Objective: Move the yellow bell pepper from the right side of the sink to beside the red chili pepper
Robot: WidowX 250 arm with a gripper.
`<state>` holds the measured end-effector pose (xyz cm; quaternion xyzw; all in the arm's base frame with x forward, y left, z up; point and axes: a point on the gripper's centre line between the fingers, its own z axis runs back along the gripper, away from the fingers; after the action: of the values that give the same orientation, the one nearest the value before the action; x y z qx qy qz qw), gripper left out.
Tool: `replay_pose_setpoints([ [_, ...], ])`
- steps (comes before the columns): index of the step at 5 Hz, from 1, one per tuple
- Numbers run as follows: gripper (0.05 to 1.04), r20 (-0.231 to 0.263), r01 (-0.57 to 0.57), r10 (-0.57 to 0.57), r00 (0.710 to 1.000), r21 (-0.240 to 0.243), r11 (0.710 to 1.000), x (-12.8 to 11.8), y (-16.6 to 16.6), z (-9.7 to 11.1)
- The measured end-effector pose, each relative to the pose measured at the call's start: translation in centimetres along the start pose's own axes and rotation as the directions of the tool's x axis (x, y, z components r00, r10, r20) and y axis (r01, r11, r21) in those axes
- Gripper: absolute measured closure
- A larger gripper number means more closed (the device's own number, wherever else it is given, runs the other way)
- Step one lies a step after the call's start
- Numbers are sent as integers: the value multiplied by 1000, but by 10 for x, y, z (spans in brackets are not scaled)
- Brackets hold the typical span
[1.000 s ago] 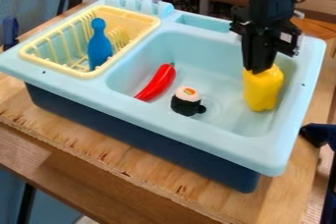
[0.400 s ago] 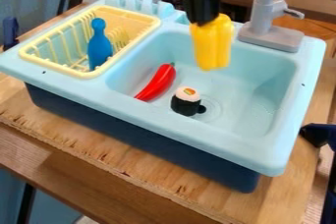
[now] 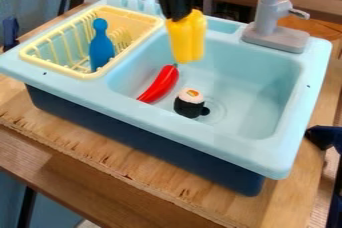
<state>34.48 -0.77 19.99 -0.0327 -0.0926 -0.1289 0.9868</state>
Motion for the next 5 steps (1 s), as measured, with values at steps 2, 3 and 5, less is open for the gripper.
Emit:
replay_pose_setpoints([
  [2, 995, -25, -52, 52, 998, -18, 998, 15, 36, -30],
  [3, 995, -43, -57, 56, 997, -15, 998, 22, 42, -42],
  [5, 995, -84, -37, 36, 996, -4, 999, 32, 42, -61],
])
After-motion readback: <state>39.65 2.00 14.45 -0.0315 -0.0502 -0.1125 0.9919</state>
